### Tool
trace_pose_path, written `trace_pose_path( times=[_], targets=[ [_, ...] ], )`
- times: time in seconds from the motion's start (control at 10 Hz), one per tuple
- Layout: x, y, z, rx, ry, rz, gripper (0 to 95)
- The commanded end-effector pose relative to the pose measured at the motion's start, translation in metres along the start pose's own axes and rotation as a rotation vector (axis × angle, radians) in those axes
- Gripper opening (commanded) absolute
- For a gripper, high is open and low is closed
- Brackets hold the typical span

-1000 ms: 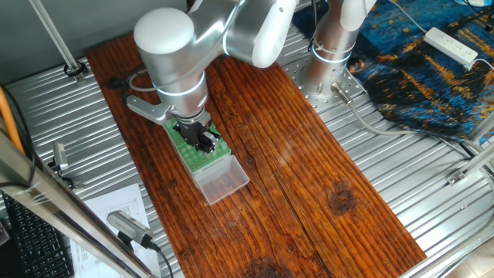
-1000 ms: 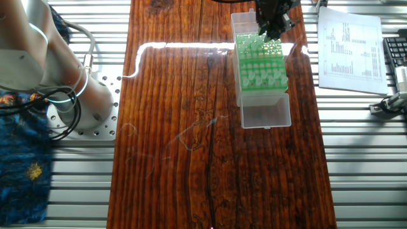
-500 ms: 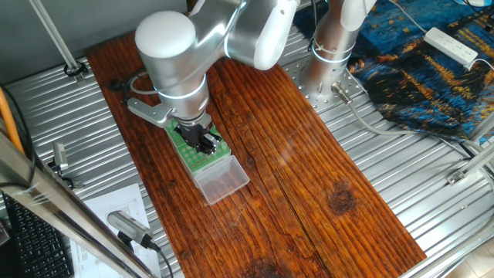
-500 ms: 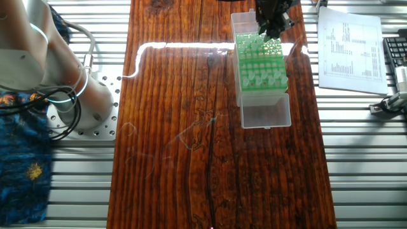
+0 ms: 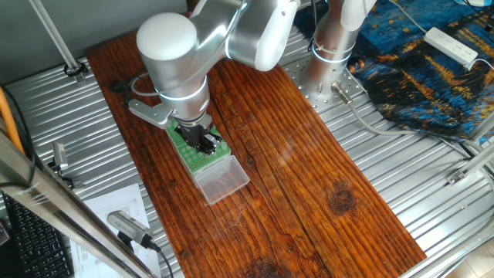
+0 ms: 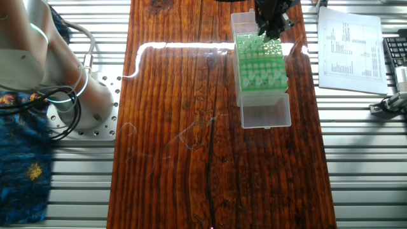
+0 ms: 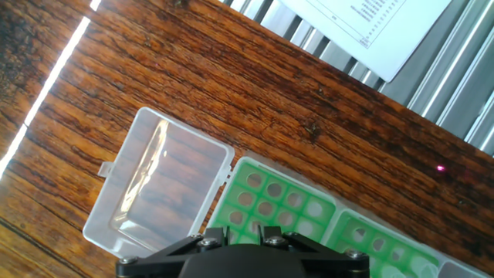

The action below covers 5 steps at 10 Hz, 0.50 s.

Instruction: Transfer all large pipette tips from one holder to another

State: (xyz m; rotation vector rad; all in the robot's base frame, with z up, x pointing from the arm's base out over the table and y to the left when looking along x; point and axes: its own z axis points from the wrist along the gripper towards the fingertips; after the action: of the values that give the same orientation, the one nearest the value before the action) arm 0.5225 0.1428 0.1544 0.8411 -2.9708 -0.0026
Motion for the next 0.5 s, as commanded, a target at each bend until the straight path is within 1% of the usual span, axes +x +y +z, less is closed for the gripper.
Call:
trace_pose_path(
  times=[0.1,0.5],
  targets=[
    [0.0012,0.0001,-0.0002,0.001,0.001,-0.002,19.0],
    [0.0070,-0.0017,0.0016,-0.004,-0.001,-0.013,19.0]
  ],
)
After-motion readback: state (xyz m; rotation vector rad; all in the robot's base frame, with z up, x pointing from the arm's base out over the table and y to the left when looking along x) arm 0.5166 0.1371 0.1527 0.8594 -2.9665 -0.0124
